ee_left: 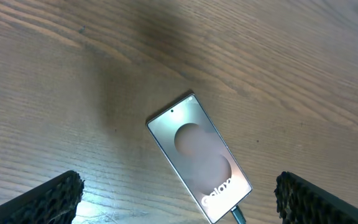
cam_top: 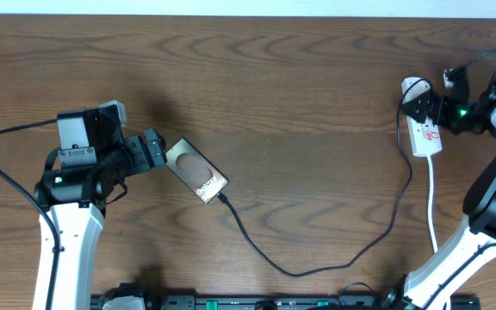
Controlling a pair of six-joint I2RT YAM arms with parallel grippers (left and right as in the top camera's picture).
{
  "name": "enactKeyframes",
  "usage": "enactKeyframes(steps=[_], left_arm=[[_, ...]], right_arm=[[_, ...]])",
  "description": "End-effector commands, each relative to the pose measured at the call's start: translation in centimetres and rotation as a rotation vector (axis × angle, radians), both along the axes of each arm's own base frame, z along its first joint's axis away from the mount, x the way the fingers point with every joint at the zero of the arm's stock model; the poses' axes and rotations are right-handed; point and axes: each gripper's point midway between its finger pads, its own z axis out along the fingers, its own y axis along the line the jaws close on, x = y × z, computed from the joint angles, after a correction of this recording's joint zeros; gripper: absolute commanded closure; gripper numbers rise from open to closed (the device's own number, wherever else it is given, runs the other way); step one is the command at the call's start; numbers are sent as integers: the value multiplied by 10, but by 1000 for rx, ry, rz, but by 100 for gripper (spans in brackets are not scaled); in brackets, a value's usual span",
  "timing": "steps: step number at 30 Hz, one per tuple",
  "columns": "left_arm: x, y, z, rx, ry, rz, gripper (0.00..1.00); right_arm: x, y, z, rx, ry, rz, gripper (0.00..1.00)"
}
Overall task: Plug charger to phone and switch on socket
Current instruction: 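Press down the power strip's orange switch with the right gripper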
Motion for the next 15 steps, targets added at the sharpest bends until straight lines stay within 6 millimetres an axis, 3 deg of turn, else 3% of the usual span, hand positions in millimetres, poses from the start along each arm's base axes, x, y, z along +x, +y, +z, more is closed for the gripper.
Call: enactKeyframes(steps=[1,15], left_arm=[[1,0,2,11,-7,-7,0],[0,0,2,11,-7,-7,1]], right_arm=[[-27,50,-33,181,164,20,1],[-29,25,-38,142,165,-29,1]])
